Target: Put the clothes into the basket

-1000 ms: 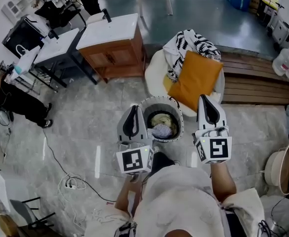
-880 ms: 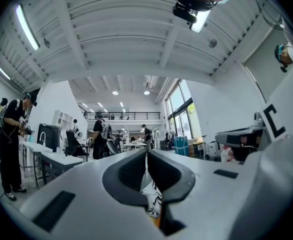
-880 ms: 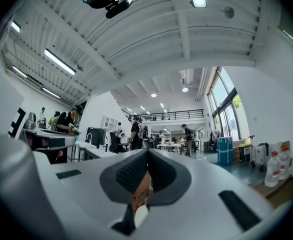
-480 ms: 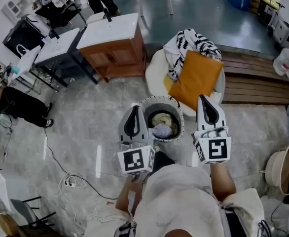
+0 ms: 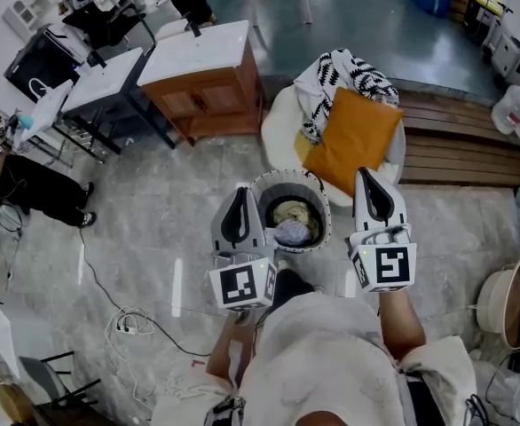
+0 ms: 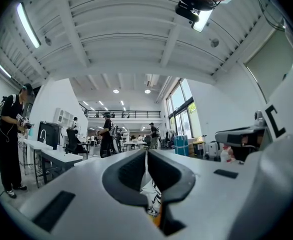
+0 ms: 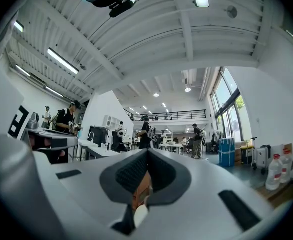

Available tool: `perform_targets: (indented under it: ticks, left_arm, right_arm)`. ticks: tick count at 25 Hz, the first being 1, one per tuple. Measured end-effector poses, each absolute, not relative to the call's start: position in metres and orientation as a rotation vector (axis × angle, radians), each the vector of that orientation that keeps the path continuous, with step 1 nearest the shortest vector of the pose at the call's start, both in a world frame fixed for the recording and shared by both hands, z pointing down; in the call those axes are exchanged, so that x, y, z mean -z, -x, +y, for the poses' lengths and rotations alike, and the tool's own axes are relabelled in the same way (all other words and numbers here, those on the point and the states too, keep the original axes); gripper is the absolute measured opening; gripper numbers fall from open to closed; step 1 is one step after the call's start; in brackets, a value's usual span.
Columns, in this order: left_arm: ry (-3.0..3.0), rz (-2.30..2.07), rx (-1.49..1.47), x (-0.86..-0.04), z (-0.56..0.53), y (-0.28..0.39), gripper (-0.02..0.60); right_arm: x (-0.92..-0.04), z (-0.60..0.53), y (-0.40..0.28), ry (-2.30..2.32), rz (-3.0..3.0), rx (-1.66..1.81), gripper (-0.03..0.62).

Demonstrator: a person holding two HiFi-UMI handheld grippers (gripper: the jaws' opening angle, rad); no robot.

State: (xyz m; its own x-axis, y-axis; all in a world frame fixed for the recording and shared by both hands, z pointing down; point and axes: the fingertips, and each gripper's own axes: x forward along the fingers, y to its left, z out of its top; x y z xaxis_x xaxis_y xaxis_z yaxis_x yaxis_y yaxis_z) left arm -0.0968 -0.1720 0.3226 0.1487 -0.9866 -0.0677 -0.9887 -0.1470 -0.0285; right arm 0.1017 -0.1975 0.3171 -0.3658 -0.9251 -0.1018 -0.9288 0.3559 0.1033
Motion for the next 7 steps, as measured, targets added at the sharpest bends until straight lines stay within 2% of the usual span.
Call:
perform_targets:
  ticks: [7]
  left_arm:
    - [2.326,1.997,-0.026,-0.325,-0.1709,0.0931,0.012]
  right_arm:
    - [-0.3169,-0.1939,-0.1015,1.758,2.576,-0.207,-0.012]
